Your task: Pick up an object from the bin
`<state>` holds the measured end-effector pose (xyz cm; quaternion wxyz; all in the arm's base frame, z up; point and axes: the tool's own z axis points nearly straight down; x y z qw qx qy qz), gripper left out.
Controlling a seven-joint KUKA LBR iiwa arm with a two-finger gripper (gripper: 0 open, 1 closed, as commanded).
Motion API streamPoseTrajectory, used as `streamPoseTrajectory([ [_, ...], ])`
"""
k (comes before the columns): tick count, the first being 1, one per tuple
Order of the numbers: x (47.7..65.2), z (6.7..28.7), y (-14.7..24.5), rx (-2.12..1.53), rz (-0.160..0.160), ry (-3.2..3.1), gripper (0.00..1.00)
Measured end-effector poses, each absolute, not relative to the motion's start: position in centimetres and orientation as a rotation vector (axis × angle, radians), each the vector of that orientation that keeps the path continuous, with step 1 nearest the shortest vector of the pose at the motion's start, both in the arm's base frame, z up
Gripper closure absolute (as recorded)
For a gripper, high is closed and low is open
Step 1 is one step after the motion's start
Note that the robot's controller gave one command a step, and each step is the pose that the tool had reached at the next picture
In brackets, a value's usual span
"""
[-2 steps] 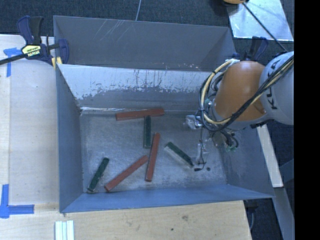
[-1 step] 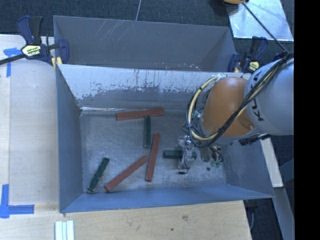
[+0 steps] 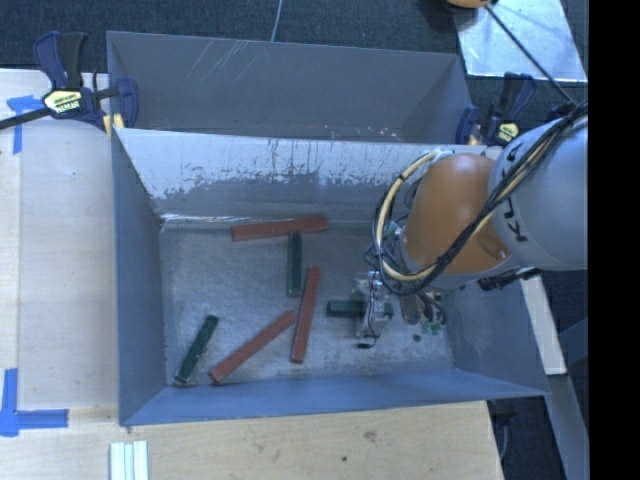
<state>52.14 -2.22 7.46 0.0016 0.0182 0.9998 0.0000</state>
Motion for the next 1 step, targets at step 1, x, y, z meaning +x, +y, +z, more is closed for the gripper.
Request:
streamPoseTrajectory([
  [1, 53.62, 22.07, -2.16, 0.092, 0.000, 3.135, 1.00],
])
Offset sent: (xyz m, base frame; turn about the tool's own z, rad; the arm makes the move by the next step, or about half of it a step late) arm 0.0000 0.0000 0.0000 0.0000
